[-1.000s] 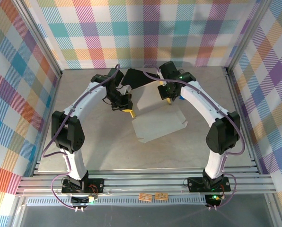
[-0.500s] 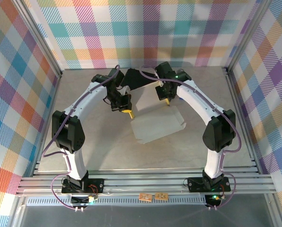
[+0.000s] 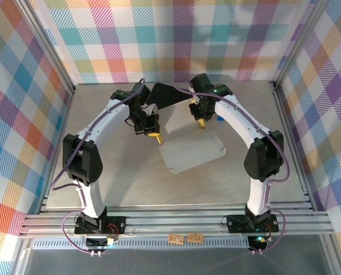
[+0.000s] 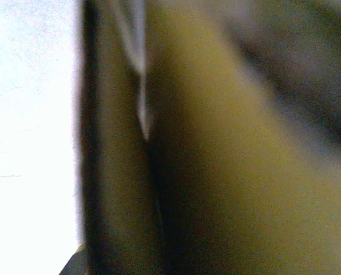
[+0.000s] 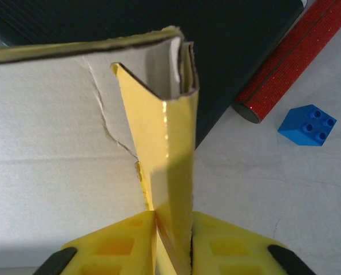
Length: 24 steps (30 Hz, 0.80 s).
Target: Fold the paper box
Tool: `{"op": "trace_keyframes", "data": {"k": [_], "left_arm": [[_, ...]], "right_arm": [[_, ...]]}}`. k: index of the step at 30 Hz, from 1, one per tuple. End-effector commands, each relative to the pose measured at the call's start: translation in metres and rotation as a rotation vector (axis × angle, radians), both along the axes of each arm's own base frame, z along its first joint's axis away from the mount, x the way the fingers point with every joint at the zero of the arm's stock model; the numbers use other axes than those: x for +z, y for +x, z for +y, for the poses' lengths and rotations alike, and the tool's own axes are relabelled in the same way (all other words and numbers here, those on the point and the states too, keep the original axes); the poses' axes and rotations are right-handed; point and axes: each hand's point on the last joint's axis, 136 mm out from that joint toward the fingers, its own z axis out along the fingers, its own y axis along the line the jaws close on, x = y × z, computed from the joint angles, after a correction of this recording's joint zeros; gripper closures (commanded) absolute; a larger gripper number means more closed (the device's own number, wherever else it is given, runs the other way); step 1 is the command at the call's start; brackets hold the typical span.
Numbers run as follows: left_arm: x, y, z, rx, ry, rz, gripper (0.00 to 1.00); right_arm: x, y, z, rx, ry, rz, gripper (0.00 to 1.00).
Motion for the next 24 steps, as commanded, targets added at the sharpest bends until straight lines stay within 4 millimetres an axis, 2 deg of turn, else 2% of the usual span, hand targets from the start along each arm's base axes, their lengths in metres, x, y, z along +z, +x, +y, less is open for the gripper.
{"op": "trace_keyframes", "data": {"k": [1, 3, 7, 10, 24], "left_arm": [[0.027, 0.003, -0.013, -0.03, -0.075, -0.071, 1.0], [0.026, 0.002, -0.012, -0.029, -0.073, -0.069, 1.0], [0.024, 0.002, -0.012, -0.027, -0.069, -0.066, 1.0], [0.024, 0.003, -0.012, -0.026, -0.066, -0.063, 1.0], [0.015, 0.01, -0.005, 0.017, -0.006, -0.041, 1.0]], "right_arm": [[0.0, 0.003, 0.0, 0.008, -0.004, 0.011, 0.84], [-0.001, 0.005, -0.004, -0.003, -0.027, 0.008, 0.86], [-0.002, 0.011, -0.023, -0.085, -0.131, -0.009, 1.0], [0.002, 0.012, -0.036, -0.134, -0.222, -0.036, 1.0], [0.017, 0.008, -0.059, -0.246, -0.501, -0.093, 1.0]]}}
